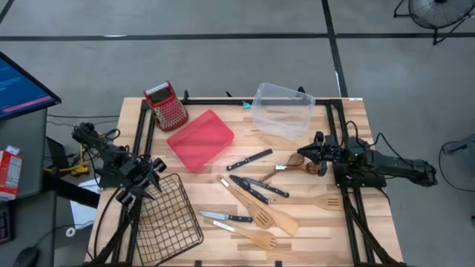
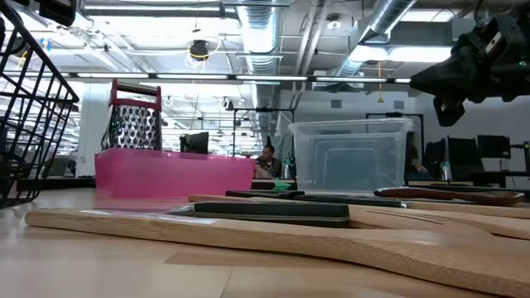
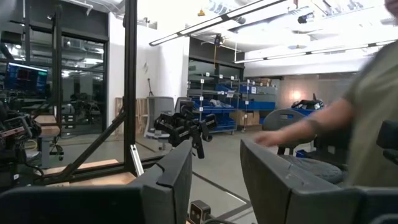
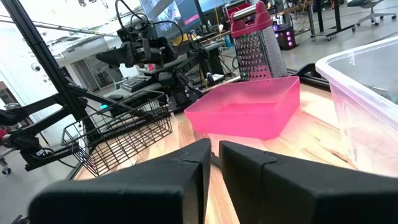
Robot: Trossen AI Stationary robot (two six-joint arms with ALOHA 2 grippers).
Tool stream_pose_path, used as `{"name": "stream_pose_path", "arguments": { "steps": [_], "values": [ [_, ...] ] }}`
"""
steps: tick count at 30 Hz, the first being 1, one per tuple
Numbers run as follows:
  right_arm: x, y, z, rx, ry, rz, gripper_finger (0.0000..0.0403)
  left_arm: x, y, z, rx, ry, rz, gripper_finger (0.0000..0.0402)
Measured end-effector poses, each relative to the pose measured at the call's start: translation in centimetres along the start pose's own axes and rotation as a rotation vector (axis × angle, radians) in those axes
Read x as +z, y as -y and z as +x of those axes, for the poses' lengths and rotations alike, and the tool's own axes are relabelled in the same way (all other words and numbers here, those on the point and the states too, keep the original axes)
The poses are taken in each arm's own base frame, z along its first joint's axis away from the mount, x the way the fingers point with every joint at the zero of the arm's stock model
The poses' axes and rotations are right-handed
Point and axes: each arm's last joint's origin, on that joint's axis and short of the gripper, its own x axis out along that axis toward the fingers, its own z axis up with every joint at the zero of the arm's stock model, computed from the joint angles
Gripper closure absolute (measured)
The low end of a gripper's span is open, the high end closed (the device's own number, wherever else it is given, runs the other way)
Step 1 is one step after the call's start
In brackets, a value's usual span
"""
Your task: Pick & Place Kitchen Items
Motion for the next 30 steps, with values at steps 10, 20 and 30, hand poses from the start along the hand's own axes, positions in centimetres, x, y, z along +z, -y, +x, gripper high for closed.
{"name": "stream_pose_path", "arguments": {
  "steps": [10,20,30],
  "values": [
    [0.0,0.0,0.0,0.0,0.0,0.0,0.0353,0.2,0.0,0.0,-0.001,0.016,0.0,0.0284],
    [0.0,0.1,0.0,-0.042,0.014,0.058,0.0353,0.5,-0.1,0.0,0.047,0.05,0.001,0.0284],
    [0.5,0.0,0.0,-0.021,0.062,0.219,0.0353,1.9,-0.5,-0.3,0.21,0.211,-0.005,0.0284]
  ]
}}
